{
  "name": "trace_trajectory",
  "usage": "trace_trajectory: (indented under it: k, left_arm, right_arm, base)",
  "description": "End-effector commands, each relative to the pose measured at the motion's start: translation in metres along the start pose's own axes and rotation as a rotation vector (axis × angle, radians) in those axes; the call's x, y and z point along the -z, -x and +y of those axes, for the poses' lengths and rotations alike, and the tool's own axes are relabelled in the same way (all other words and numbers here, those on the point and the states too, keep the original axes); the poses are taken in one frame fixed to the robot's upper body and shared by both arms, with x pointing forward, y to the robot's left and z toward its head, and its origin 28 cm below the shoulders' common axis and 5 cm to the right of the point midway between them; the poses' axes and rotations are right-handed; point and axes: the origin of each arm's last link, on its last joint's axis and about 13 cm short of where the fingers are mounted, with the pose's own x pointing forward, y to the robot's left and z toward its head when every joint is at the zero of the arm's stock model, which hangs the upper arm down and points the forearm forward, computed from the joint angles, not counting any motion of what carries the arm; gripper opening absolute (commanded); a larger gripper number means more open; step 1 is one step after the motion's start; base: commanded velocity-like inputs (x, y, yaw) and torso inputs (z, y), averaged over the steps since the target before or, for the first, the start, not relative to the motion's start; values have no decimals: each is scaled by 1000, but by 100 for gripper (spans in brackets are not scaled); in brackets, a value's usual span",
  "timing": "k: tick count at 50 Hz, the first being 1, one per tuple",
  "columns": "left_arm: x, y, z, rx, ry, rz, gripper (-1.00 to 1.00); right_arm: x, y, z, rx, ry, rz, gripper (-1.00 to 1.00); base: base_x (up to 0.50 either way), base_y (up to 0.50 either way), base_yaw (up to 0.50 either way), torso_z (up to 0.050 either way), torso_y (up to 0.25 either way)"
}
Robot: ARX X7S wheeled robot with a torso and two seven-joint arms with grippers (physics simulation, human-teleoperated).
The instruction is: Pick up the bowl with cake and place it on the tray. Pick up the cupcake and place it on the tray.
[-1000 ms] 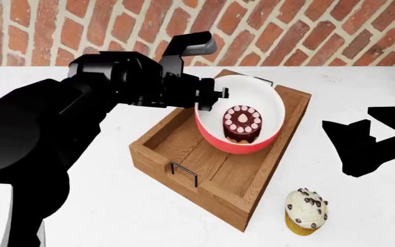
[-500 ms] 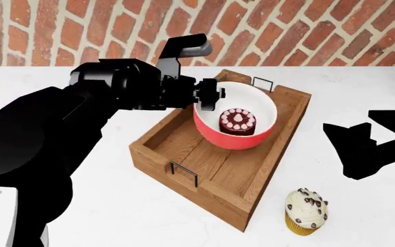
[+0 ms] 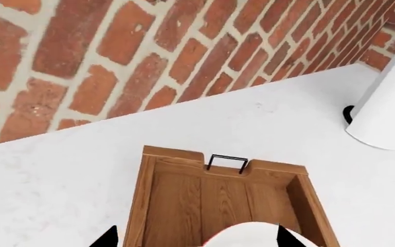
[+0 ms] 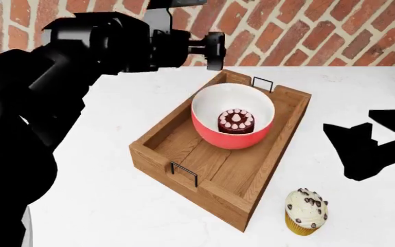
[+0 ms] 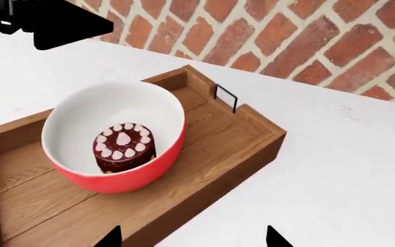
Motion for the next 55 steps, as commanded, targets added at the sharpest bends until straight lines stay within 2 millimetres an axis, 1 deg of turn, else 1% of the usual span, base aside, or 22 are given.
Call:
trace_trajectory:
  k: [1, 7, 11, 17, 22, 27, 33, 38, 49, 55]
  left_arm:
    - [-49, 49, -13, -81, -66, -97, 100]
    - [-69, 79, -24, -131, -87, -130, 100]
    - [-76, 91, -27, -160, -98, -150, 100]
    - [-87, 110, -32, -206, -106, -186, 100]
    - [-91, 127, -38, -261, -128, -196, 100]
    - [-91, 143, -40, -301, -139, -205, 100]
    - [-88, 148, -39, -311, -142, -207, 100]
    - [-87, 150, -39, -321, -143, -203, 100]
    - [-83, 148, -35, -330, -140, -190, 100]
    - [-80, 145, -32, -332, -137, -180, 100]
  right_arm:
    - [-11, 10, 6, -11, 45, 6, 100]
    - [-18, 17, 9, -16, 72, 16, 100]
    - [-21, 21, 12, -37, 111, 38, 100]
    - [-24, 29, 15, -69, 107, 71, 100]
    - [-26, 33, 16, -72, 95, 95, 100]
    - [-22, 38, 19, -71, 99, 137, 100]
    - [-22, 41, 23, -108, 83, 176, 100]
    - [-17, 43, 26, -144, 84, 200, 100]
    - [-7, 42, 30, -200, 89, 238, 100]
    - [-3, 40, 31, -187, 94, 242, 100]
  base:
    - [0, 0, 0, 0, 0]
    - [0, 0, 0, 0, 0]
    - [0, 0, 0, 0, 0]
    - [0, 0, 0, 0, 0]
    - [0, 0, 0, 0, 0]
    - [0, 0, 0, 0, 0]
    - [0, 0, 0, 0, 0]
    - [0, 0, 0, 0, 0]
    - [0, 0, 0, 0, 0]
    - [0, 0, 0, 0, 0]
